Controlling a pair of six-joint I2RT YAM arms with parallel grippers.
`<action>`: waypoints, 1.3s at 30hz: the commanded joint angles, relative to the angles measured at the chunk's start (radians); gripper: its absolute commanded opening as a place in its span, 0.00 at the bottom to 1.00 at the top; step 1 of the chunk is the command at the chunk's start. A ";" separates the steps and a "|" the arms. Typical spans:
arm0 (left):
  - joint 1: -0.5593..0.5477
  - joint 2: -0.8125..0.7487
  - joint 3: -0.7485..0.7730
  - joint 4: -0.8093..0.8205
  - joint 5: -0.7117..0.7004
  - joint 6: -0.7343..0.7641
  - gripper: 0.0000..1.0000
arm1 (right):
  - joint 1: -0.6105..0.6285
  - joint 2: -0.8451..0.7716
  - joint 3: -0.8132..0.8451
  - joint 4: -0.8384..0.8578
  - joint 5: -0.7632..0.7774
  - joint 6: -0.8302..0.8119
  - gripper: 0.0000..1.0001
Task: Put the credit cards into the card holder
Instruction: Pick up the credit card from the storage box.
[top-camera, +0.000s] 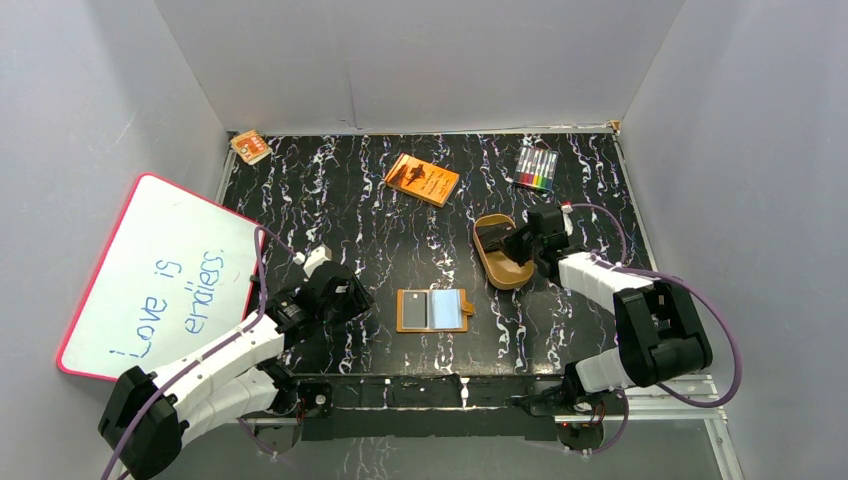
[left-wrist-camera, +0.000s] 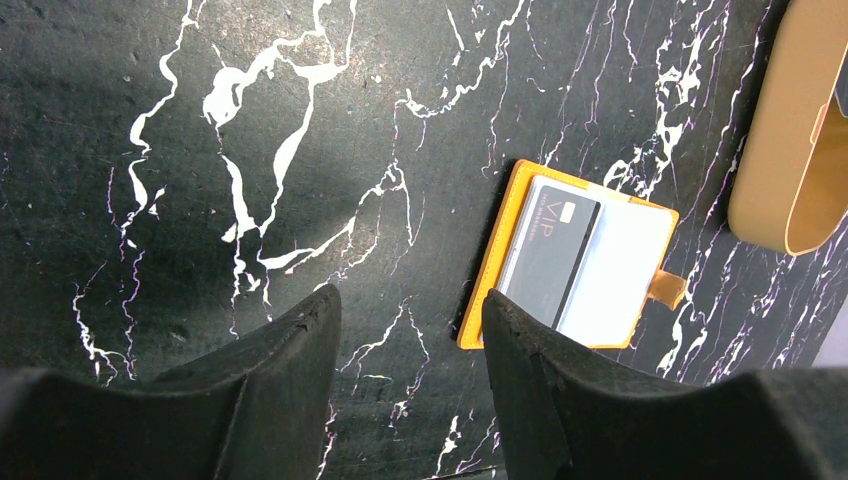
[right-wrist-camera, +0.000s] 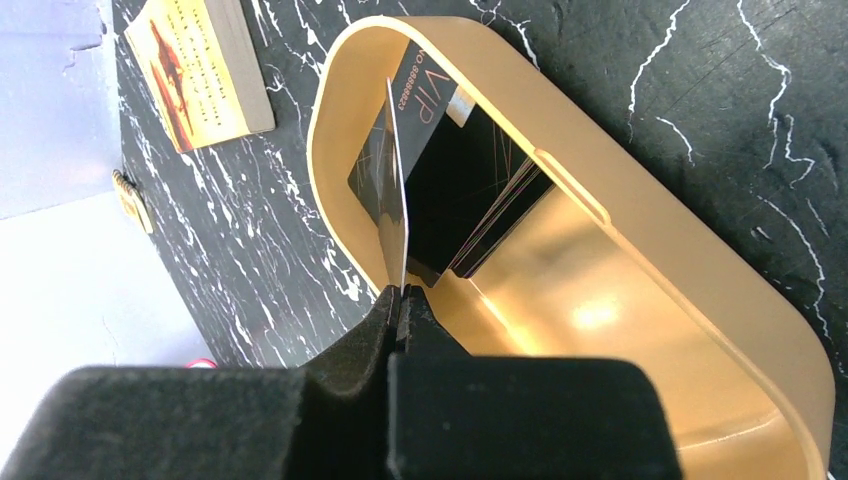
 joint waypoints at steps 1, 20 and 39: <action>0.005 0.000 -0.006 -0.001 0.004 -0.002 0.51 | -0.002 -0.032 0.034 -0.044 0.027 -0.015 0.00; 0.005 -0.012 0.044 -0.042 -0.039 0.029 0.51 | -0.076 -0.060 0.314 -0.363 -0.038 -0.086 0.00; -0.054 0.139 0.165 0.206 0.285 0.247 0.67 | 0.094 -0.341 0.186 -0.684 -0.593 -0.849 0.00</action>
